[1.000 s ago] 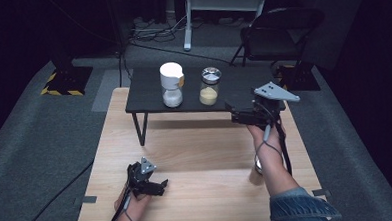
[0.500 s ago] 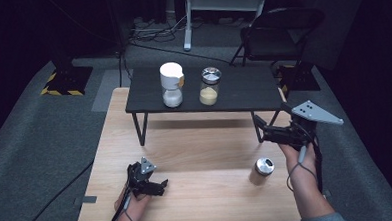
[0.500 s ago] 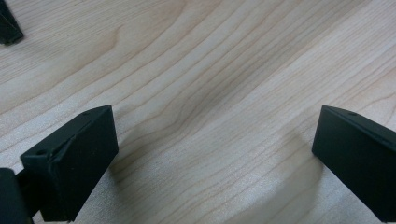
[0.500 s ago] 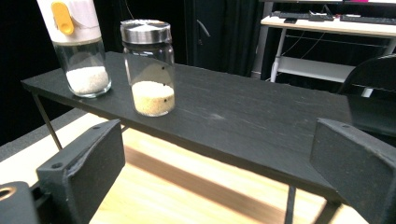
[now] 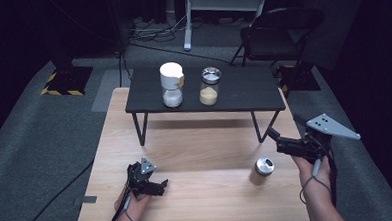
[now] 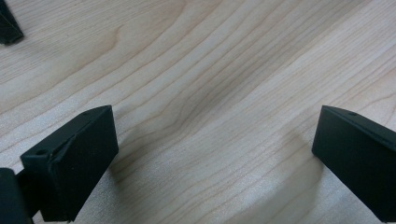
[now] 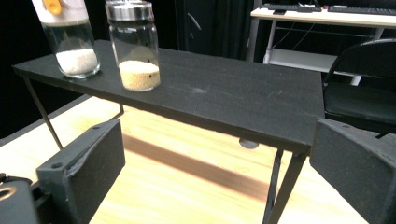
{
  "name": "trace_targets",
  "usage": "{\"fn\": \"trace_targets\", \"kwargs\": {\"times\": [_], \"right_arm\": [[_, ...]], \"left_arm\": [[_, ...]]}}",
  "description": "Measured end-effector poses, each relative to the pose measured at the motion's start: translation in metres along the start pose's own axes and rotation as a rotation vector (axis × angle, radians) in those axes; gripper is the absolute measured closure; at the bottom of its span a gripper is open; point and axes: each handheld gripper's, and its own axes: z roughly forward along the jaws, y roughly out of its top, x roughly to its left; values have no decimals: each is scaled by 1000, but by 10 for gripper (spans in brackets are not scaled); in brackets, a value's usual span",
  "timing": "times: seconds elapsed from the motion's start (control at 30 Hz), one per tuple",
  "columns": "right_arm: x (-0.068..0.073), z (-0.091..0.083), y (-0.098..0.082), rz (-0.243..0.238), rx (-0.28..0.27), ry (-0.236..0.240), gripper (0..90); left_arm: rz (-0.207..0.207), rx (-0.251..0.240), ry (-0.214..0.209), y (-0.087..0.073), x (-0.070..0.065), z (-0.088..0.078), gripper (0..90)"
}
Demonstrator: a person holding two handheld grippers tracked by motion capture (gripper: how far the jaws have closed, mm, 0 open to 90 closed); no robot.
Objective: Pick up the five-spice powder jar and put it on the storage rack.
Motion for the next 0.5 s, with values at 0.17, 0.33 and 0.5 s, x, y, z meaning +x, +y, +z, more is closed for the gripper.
{"fn": "trace_targets", "kwargs": {"times": [0.17, 0.33, 0.5], "right_arm": [[1, -2, -8, -4, 6, -1, 32], [2, -5, -19, -13, 17, -4, 32], [-1, -6, -35, -9, 28, 8, 31]], "left_arm": [[-1, 0, 0, 0, 0, 0, 3], [-1, 0, 0, 0, 0, 0, 3], [-1, 0, 0, 0, 0, 0, 3]]}}
